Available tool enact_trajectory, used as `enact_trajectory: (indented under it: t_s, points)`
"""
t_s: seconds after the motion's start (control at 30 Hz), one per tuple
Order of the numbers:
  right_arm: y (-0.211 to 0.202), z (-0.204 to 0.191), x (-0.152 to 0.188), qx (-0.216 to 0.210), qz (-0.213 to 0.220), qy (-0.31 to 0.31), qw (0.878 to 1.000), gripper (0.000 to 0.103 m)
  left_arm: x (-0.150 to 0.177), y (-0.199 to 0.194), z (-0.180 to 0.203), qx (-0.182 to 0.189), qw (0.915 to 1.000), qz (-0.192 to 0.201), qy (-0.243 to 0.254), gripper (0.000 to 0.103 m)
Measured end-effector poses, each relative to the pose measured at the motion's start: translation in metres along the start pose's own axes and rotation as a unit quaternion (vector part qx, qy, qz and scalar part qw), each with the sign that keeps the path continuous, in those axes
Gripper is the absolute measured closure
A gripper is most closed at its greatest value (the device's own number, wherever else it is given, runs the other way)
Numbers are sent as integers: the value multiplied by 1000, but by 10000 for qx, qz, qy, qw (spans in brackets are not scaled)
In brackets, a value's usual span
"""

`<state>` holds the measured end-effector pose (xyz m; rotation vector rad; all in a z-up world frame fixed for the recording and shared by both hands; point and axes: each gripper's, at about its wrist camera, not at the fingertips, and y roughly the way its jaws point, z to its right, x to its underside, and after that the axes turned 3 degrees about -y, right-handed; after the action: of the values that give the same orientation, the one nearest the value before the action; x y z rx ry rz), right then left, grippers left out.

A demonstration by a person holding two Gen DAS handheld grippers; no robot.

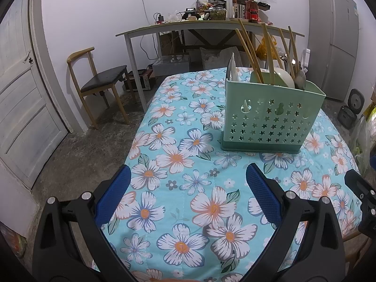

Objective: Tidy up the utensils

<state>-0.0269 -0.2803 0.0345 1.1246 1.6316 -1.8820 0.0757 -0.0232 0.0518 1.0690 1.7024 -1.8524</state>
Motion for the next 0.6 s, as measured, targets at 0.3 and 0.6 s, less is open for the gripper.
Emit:
enact_trajectory:
  t_s: [0.3, 0.6]
  points:
    - [0, 0, 0, -1, 0, -5, 10000, 7, 0, 0, 0, 2, 10000, -3, -2, 8]
    - [1, -1, 0, -22, -10, -14, 10000, 7, 0, 0, 0, 9, 10000, -22, -4, 8]
